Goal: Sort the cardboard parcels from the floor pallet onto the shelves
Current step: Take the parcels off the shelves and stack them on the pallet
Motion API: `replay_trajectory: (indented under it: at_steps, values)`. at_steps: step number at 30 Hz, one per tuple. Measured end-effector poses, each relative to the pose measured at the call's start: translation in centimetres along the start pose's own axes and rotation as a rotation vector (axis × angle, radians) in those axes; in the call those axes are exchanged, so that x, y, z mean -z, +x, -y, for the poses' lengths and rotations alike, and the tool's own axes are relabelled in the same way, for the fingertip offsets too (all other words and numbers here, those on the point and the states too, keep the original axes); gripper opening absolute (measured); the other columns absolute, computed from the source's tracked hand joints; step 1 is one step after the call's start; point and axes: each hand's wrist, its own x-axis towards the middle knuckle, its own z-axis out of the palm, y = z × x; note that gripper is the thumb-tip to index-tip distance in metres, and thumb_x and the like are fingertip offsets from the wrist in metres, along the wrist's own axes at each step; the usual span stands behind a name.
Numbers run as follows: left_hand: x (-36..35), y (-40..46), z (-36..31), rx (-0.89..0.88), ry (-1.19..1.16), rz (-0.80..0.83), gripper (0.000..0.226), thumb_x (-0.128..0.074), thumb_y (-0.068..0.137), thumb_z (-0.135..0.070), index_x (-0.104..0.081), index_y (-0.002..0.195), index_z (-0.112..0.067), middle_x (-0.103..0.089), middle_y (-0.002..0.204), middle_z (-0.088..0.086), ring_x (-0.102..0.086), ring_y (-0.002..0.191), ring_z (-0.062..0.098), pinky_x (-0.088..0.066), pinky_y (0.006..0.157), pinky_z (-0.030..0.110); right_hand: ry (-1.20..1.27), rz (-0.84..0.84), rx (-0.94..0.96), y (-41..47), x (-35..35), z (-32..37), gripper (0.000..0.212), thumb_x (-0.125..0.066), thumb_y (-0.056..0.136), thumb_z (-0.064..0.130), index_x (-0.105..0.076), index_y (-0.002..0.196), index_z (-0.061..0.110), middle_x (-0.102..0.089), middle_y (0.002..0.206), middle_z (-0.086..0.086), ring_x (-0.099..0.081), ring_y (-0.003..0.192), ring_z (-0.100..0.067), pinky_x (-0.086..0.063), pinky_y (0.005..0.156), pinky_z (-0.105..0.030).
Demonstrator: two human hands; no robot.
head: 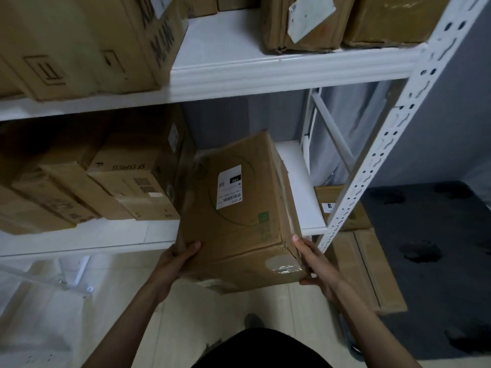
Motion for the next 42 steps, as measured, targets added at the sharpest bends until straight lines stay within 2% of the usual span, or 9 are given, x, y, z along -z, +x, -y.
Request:
replay_trajectory:
  at_steps: [4, 8, 14, 18, 21, 25, 31, 36, 42]
  values:
    - [1.6, -4.0, 2.6, -0.047, 0.011, 0.017, 0.059, -0.084, 0.062, -0.053, -0.066, 0.114, -0.032, -0.077, 0.107, -0.009, -0.073, 0.098, 0.014, -0.057, 0.084, 0.033, -0.005, -0.013, 0.022, -4.2, -1.0, -2.9, 0.086, -0.062, 0.072, 0.080, -0.042, 0.146, 0.041, -0.056, 0.137, 0.003, -0.059, 0.116, -0.020, -0.058, 0.083, -0.044]
    - [3.2, -8.3, 5.3, -0.076, 0.023, 0.070, 0.062, -0.084, 0.066, -0.051, -0.065, 0.120, -0.027, -0.076, 0.113, -0.005, -0.073, 0.102, 0.016, -0.056, 0.089, 0.037, -0.010, -0.071, 0.058, -9.8, -2.2, -6.1, 0.081, -0.061, 0.073, 0.079, -0.045, 0.143, 0.042, -0.060, 0.130, 0.006, -0.062, 0.107, -0.015, -0.059, 0.077, -0.038]
    - [3.9, -15.5, 9.9, -0.102, 0.041, 0.105, 0.072, -0.089, 0.055, -0.055, -0.068, 0.115, -0.022, -0.077, 0.107, -0.001, -0.074, 0.099, 0.020, -0.057, 0.086, 0.037, 0.018, -0.147, 0.067, -19.0, -2.0, -13.4, 0.082, -0.061, 0.070, 0.083, -0.045, 0.142, 0.047, -0.060, 0.131, 0.010, -0.062, 0.113, -0.016, -0.057, 0.096, -0.051]
    - [2.8, -19.9, 12.8, -0.081, 0.083, 0.163, 0.082, -0.091, 0.053, -0.058, -0.067, 0.121, -0.018, -0.076, 0.112, 0.001, -0.072, 0.103, 0.022, -0.056, 0.092, 0.042, 0.084, -0.213, 0.036, -24.8, -0.9, -18.8, 0.087, -0.062, 0.070, 0.082, -0.041, 0.146, 0.045, -0.053, 0.139, 0.009, -0.056, 0.121, -0.018, -0.056, 0.096, -0.051]
    - [1.1, -22.1, 13.9, -0.079, 0.121, 0.226, 0.075, -0.089, 0.056, -0.051, -0.068, 0.120, -0.020, -0.076, 0.112, -0.002, -0.073, 0.101, 0.018, -0.056, 0.084, 0.034, 0.112, -0.256, 0.020, -28.3, 0.4, -21.9, 0.081, -0.062, 0.072, 0.081, -0.043, 0.142, 0.045, -0.058, 0.130, 0.009, -0.060, 0.112, -0.014, -0.057, 0.095, -0.053]
    - [-2.2, -24.6, 15.0, -0.076, 0.157, 0.303, 0.066, -0.085, 0.059, -0.046, -0.068, 0.117, -0.019, -0.077, 0.104, -0.006, -0.074, 0.092, 0.011, -0.056, 0.070, 0.022, 0.157, -0.316, 0.002, -32.3, 2.5, -25.1, 0.080, -0.059, 0.073, 0.080, -0.043, 0.141, 0.042, -0.059, 0.128, 0.008, -0.061, 0.114, -0.019, -0.057, 0.095, -0.053]
    - [-9.5, -26.8, 16.2, -0.121, 0.249, 0.387, 0.071, -0.086, 0.052, -0.055, -0.072, 0.111, -0.019, -0.078, 0.104, -0.005, -0.074, 0.097, 0.016, -0.055, 0.081, 0.032, 0.219, -0.401, 0.005, -37.1, 8.3, -28.4, 0.068, -0.054, 0.081, 0.079, -0.044, 0.139, 0.043, -0.058, 0.123, 0.014, -0.058, 0.110, -0.010, -0.057, 0.095, -0.051]
    - [-18.0, -28.9, 16.7, -0.138, 0.297, 0.478, 0.095, -0.090, 0.045, -0.065, -0.067, 0.124, -0.019, -0.075, 0.112, -0.005, -0.072, 0.101, 0.014, -0.055, 0.086, 0.034, 0.267, -0.479, 0.024, -41.2, 15.2, -30.8, 0.063, -0.053, 0.082, 0.077, -0.047, 0.135, 0.044, -0.059, 0.123, 0.016, -0.060, 0.111, -0.012, -0.057, 0.095, -0.052]
    - [-29.0, -32.6, 17.5, -0.142, 0.306, 0.531, 0.099, -0.091, 0.038, -0.071, -0.067, 0.122, -0.023, -0.076, 0.109, -0.006, -0.074, 0.097, 0.014, -0.057, 0.081, 0.032, 0.288, -0.544, 0.047, -45.0, 24.9, -32.9, 0.060, -0.052, 0.083, 0.076, -0.048, 0.134, 0.043, -0.063, 0.117, 0.014, -0.062, 0.107, -0.011, -0.057, 0.095, -0.051]
